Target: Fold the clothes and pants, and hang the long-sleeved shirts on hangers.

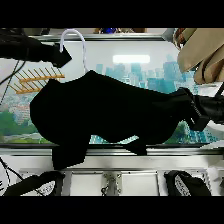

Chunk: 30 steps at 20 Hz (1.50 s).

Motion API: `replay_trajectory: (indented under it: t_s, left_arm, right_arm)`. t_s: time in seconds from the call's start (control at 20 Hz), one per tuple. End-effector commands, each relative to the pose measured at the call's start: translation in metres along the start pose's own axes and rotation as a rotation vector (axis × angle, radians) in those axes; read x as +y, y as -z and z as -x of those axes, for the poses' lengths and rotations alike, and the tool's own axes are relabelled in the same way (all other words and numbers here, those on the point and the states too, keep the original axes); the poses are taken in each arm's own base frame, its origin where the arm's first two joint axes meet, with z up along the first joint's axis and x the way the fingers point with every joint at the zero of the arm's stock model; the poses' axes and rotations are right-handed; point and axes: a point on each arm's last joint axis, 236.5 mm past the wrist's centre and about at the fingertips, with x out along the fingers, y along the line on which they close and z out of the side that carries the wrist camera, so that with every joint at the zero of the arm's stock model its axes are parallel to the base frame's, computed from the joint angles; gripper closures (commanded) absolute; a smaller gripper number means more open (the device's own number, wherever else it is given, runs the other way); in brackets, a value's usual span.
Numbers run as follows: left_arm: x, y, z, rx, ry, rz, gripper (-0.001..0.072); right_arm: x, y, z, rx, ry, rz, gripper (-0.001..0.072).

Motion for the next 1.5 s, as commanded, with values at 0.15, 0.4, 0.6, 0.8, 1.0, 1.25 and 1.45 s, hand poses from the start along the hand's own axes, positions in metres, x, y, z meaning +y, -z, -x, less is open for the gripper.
replay_trajectory:
  t_s: [0.15,0.4,0.6,0.8,1.0,1.25,1.45]
  left_arm:
    - [-0.013,-0.032,0.038,-0.186,0.149,0.106,0.0077]
    - [0.021,-0.06,0.087,-0.407,0.049,0.16,0.0097]
    - [0.016,-0.065,0.122,-0.485,0.026,0.143,0.0098]
    - [-0.001,-0.064,0.127,-0.489,0.055,0.112,0.0687]
    - [-0.025,-0.064,0.111,-0.455,0.118,0.078,0.0688]
    - [-0.043,-0.061,0.076,-0.383,0.178,0.064,0.0688]
    - [-0.04,-0.06,0.056,-0.347,0.184,0.074,0.0688]
  right_arm:
    - [-0.007,-0.024,0.002,-0.1,0.028,-0.002,0.0693]
    - [-0.041,-0.067,0.027,-0.234,0.224,0.07,0.0693]
    - [-0.069,-0.126,0.089,-0.389,0.503,0.205,0.0693]
    - [-0.094,-0.162,0.17,-0.466,0.873,0.326,0.0693]
    - [-0.092,-0.17,0.257,-0.469,1.304,0.446,0.0693]
    - [-0.045,-0.168,0.336,-0.455,1.738,0.562,0.0693]
    - [-0.009,-0.151,0.388,-0.479,2.013,0.519,0.0693]
